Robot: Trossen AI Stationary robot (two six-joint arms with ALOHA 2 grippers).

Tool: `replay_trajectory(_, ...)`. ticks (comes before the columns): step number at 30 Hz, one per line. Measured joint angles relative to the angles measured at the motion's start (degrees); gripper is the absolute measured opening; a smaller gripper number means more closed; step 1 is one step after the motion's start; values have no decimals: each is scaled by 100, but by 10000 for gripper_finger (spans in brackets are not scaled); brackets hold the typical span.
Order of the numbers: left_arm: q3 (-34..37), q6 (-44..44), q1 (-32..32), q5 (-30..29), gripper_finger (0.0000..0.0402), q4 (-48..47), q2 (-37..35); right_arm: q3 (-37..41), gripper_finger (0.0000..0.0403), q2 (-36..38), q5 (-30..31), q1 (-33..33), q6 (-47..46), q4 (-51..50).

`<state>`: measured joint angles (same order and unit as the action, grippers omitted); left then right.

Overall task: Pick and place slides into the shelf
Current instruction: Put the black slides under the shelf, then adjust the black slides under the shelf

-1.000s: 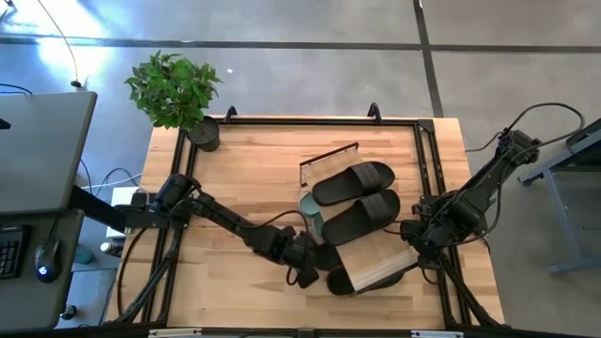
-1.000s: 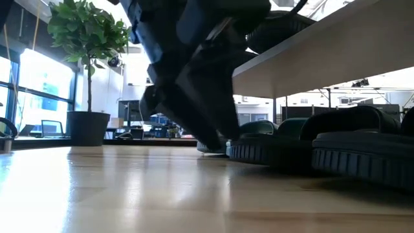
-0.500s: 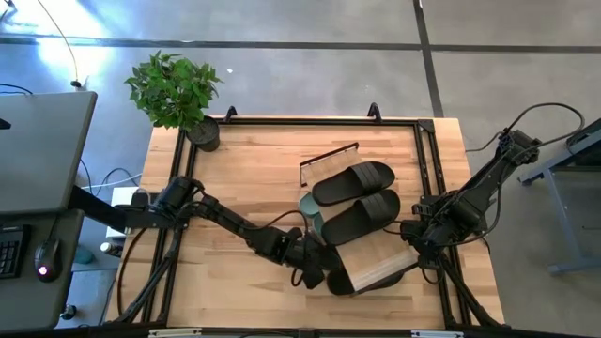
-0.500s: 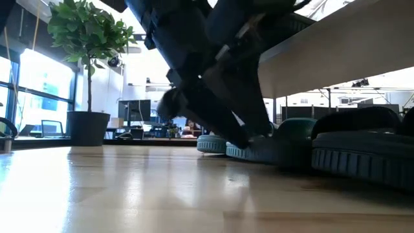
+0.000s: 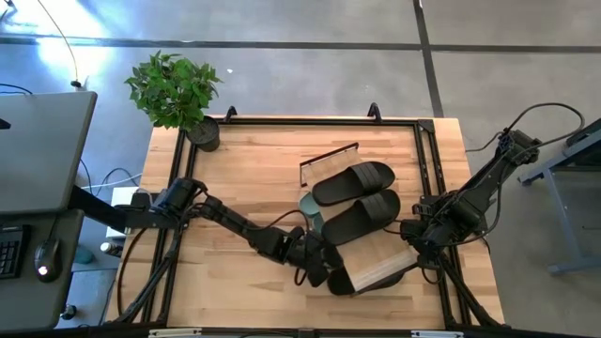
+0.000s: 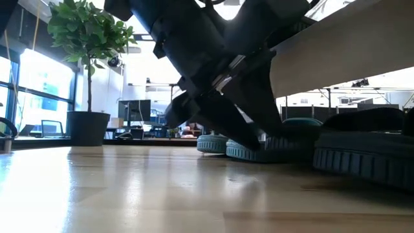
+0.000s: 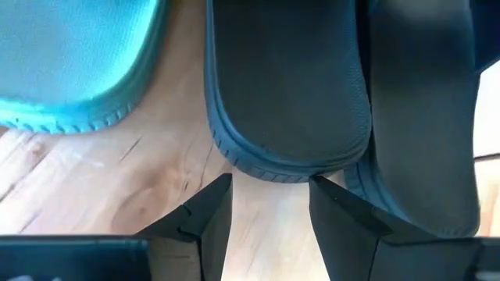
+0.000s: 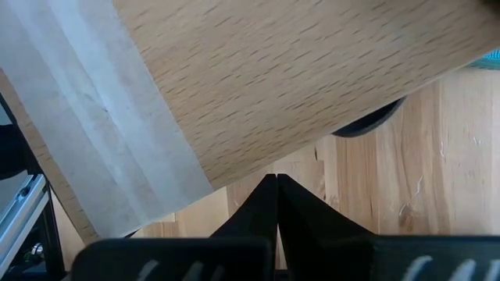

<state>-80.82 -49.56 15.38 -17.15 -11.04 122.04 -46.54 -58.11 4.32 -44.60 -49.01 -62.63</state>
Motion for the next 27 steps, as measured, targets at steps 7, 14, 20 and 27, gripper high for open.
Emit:
replay_trajectory(7, 0, -2, -2, 1, 154, -275, -2, 0, 0, 2, 2, -2, 0, 0)
replay_trajectory(14, 1, -342, 6, 286, 154, -817, -44, 0, 0, 0, 4, 0, -72, -7)
replay_trajectory(20, -2, -46, 261, 454, 154, -1171, -396, 0, 0, 0, 4, -2, -168, -72)
replay_trajectory(27, -18, 290, 780, 645, 154, 7, -434, 0, 0, 0, 4, -2, -106, -96)
